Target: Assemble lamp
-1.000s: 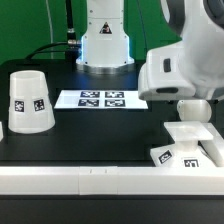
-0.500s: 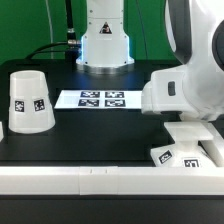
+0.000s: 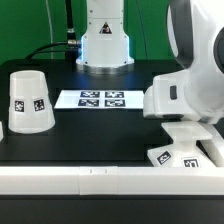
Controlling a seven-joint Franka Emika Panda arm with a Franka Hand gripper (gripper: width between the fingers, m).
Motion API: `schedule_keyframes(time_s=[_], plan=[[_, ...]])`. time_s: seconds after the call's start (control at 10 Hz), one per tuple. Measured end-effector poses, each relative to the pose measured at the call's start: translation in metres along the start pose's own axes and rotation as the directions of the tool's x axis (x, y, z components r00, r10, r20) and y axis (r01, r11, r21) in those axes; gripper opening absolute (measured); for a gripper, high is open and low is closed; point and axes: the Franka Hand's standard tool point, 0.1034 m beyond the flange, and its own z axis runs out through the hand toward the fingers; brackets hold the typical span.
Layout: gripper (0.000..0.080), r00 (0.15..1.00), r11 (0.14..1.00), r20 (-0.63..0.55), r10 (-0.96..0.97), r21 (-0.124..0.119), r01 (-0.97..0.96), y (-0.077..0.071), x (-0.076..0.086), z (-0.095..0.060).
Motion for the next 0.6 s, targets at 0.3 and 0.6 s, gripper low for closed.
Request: schedule_keyframes(time_s=[0.3,0.6], plan=[[0.0576,1.0,1.0,-0.001,0.0,0.001,0.0,0.0004,0.0001,-0.0004],[0.0576,1.0,1.0,-0.004,-0.001,0.005,0.001,0.003,0.0,-0.0034]])
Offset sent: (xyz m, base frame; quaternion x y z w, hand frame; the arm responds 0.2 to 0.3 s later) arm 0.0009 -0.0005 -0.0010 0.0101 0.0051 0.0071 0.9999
